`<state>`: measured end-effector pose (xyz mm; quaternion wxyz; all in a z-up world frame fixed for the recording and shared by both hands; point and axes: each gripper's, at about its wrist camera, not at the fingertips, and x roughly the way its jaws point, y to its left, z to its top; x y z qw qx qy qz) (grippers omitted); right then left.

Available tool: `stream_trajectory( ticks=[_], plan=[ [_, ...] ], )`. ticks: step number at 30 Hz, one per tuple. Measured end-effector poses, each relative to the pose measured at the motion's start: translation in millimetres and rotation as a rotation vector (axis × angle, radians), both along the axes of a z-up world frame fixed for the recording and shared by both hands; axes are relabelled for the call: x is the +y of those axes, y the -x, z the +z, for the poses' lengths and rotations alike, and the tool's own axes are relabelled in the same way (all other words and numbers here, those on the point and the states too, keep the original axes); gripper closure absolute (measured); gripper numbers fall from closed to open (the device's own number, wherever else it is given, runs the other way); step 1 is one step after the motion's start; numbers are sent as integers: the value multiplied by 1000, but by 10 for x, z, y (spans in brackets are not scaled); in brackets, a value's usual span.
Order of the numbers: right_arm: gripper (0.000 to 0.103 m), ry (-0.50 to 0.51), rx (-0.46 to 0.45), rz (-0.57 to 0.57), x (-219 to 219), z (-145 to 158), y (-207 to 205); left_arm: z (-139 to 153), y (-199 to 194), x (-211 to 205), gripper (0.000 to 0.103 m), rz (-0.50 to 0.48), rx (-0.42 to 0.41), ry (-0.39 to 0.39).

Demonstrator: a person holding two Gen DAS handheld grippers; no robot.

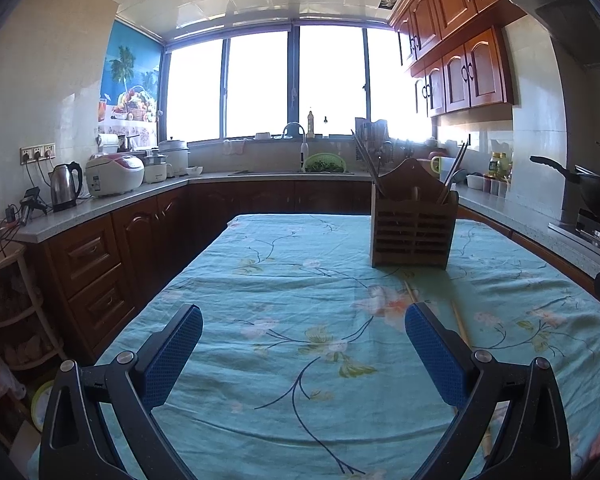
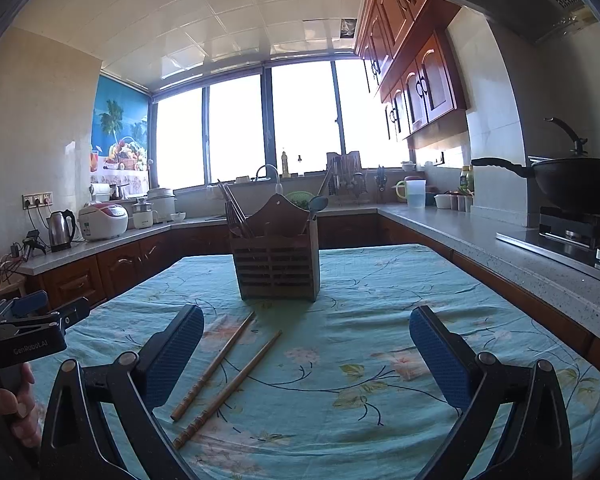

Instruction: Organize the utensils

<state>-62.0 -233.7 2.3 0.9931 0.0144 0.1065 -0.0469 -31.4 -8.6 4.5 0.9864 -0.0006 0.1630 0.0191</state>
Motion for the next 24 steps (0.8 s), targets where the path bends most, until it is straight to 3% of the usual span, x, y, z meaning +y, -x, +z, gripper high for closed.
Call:
stream_trajectory(
  ticks=[24],
  plan=[
    [0, -11, -2, -6, -1, 12, 20, -16, 30, -119, 1, -8, 0, -44]
  ],
)
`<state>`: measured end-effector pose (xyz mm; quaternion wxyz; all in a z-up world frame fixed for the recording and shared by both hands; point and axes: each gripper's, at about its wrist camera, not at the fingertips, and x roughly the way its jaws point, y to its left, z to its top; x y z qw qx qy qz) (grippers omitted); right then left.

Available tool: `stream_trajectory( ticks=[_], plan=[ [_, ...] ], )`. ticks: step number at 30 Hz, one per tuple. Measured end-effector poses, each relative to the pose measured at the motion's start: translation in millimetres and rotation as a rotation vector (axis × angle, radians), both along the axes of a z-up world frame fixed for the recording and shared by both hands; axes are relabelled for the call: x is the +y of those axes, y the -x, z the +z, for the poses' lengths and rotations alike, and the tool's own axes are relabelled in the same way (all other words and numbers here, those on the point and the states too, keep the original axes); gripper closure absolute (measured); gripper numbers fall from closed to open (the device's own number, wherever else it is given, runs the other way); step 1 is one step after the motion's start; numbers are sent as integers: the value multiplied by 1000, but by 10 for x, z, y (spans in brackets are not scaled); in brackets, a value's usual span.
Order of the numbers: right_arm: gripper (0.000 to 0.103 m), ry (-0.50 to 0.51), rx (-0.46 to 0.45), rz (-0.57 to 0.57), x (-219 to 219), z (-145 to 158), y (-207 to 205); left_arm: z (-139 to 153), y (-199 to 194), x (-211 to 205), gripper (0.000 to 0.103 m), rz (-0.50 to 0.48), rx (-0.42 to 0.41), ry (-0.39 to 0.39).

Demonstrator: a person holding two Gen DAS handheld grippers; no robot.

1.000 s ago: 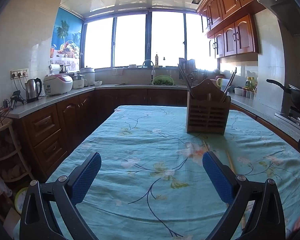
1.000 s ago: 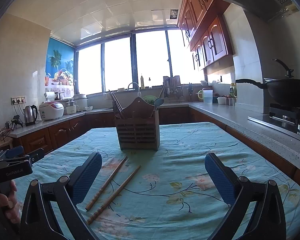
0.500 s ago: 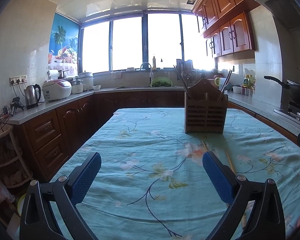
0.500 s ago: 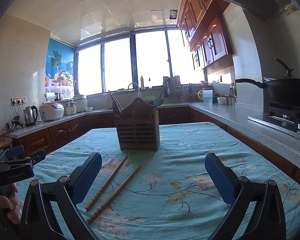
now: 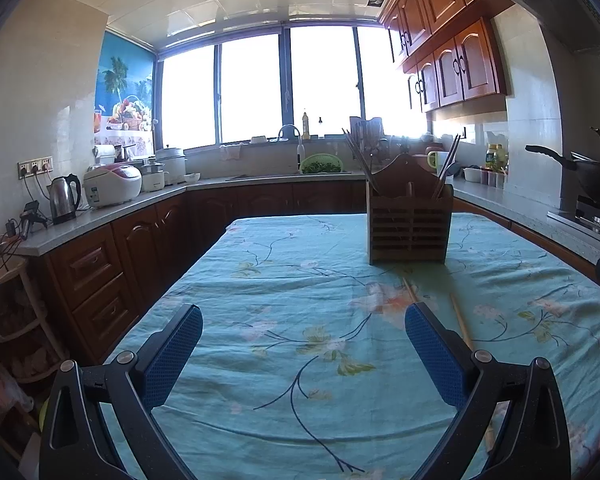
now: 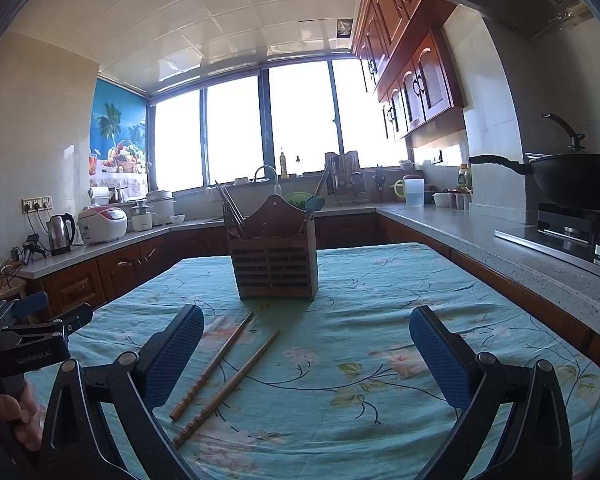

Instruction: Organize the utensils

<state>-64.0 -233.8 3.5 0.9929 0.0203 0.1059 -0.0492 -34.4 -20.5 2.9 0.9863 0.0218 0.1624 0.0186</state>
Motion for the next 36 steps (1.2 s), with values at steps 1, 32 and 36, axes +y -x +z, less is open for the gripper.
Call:
stream_trajectory(
  ticks=[1, 32, 36],
  plan=[
    [0, 0, -1, 0, 1, 1, 0, 1, -1, -1, 1, 1, -1, 0],
    [0, -3, 6, 2, -5, -12, -6, -12, 6, -70, 1, -2, 19, -2],
    [0, -3, 5, 2, -6, -12, -6, -12, 8, -81, 1, -2, 20, -3]
  ],
)
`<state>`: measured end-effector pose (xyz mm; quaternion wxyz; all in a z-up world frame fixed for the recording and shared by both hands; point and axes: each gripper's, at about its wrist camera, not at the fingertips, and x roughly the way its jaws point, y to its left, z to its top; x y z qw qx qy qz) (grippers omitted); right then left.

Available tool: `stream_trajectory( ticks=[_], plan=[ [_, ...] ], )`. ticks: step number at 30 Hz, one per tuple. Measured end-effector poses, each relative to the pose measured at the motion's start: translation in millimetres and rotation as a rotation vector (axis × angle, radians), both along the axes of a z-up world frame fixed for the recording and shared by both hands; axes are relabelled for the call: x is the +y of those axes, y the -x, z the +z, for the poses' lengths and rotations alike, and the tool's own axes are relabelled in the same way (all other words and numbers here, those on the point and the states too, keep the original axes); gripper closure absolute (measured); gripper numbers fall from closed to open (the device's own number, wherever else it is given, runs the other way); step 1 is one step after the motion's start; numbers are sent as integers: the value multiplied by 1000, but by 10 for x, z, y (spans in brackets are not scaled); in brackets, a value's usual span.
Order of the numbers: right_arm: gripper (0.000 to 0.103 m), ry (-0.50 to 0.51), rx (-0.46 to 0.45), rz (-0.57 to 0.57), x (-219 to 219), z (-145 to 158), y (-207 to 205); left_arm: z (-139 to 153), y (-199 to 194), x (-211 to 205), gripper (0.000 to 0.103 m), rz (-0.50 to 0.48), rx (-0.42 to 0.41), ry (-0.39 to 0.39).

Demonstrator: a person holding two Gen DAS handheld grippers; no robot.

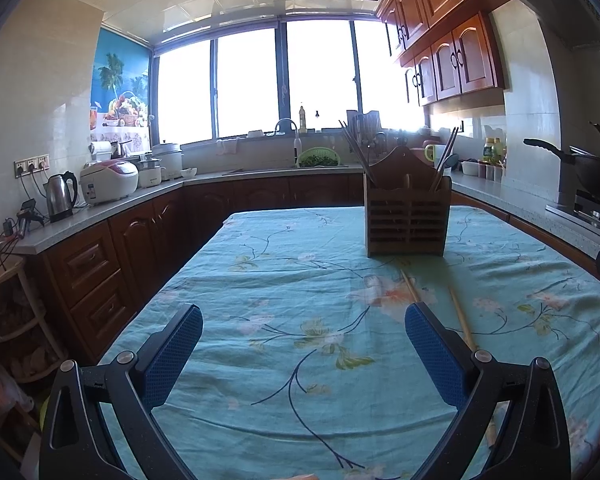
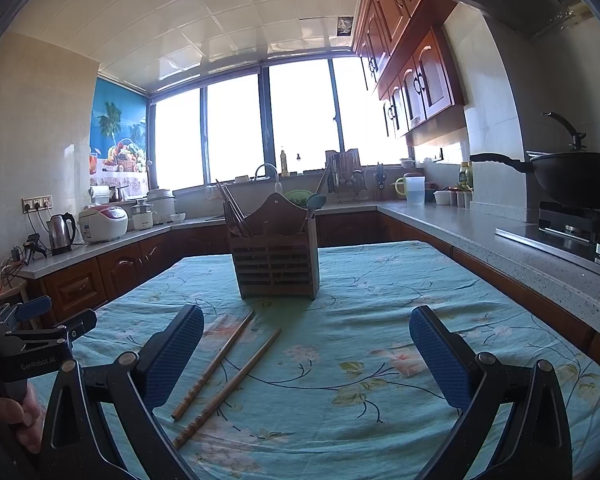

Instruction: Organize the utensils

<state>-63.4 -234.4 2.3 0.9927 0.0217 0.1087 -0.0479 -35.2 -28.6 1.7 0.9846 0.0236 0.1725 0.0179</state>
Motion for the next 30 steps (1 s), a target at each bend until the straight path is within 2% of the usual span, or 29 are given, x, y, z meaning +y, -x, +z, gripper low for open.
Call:
stream_trajectory(
  ticks=[30],
  plan=[
    [0, -1, 14, 4, 32, 9, -50, 18, -5, -84, 1, -3, 22, 12]
  ],
)
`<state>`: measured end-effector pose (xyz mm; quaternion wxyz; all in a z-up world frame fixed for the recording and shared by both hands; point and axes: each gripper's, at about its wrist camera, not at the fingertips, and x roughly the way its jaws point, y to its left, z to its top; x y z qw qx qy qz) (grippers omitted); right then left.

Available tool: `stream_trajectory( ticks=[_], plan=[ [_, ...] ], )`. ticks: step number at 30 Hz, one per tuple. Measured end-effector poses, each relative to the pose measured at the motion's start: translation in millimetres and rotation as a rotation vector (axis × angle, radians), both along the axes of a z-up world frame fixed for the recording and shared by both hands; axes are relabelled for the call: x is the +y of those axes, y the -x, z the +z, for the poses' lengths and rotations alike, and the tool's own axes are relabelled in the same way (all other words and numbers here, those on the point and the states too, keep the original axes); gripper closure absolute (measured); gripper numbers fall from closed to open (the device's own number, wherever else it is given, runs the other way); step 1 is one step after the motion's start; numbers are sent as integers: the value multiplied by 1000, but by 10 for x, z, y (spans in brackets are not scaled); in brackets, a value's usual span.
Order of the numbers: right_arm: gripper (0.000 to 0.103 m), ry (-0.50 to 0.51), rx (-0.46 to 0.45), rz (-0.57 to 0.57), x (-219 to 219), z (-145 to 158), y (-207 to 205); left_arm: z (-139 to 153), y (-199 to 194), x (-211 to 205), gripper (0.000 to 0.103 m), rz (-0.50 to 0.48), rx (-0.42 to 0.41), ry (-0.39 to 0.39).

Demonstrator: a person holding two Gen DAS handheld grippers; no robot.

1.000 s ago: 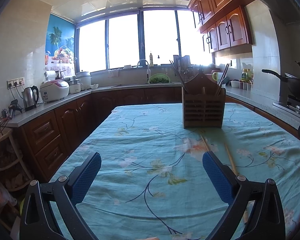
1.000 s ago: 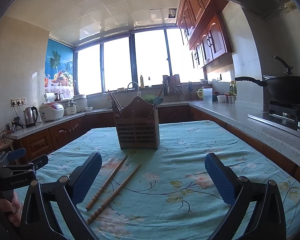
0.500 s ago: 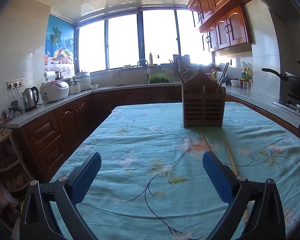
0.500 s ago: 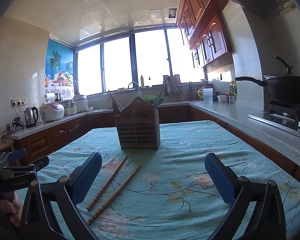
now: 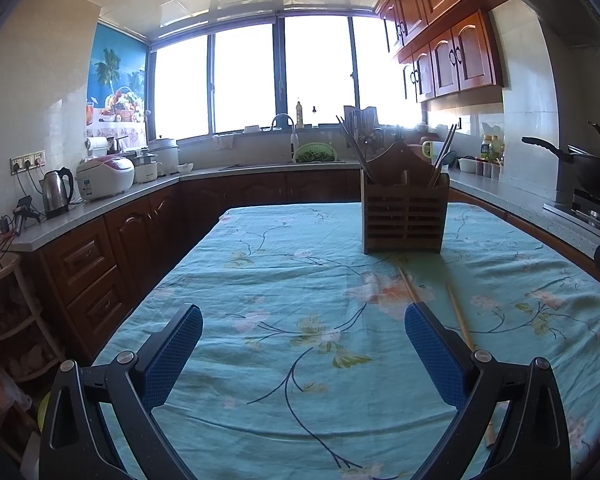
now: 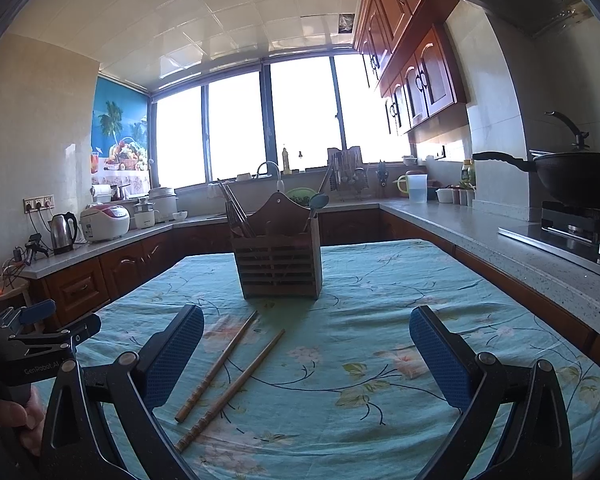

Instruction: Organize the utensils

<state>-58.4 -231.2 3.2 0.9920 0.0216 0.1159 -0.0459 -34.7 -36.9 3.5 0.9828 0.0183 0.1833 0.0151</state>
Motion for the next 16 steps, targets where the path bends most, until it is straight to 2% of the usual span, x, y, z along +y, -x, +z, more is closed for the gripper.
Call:
stream_trajectory(
  ticks=[16],
  plan=[
    [0, -20, 87, -5, -22, -23, -243, 88, -132, -110, 1, -22, 47, 30]
  ],
)
